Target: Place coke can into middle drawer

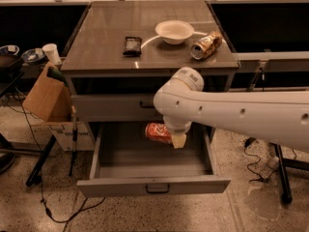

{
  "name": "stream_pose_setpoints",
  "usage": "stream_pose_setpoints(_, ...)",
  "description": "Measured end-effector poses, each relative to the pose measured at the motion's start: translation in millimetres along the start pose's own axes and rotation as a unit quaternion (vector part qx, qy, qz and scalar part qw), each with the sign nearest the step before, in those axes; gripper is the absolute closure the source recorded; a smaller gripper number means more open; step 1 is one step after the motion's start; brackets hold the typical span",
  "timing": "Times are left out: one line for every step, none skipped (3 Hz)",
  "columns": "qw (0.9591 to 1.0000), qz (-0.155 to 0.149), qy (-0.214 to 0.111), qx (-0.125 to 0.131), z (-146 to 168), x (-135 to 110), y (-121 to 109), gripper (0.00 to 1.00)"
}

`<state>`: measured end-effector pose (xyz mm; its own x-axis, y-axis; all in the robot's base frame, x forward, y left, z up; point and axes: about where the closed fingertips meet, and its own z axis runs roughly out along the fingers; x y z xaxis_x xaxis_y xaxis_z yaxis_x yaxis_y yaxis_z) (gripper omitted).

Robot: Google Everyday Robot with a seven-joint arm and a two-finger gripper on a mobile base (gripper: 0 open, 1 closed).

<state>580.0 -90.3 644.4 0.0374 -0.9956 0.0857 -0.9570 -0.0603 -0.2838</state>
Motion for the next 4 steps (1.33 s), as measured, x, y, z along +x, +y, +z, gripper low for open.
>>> stream_pose_setpoints(0.9985,-0.050,0.020,-0.005,58,-9,18,1.00)
stream_pose_setpoints(0.9954,-0.085,0.041,-0.015,119,-13,48,1.00)
stream_pose_setpoints(0.9945,-0.088,0.050,-0.024,174,-15,82,1.00)
stream_pose_setpoints(0.9947,-0.087,0.050,-0.025,169,-14,81,0.81)
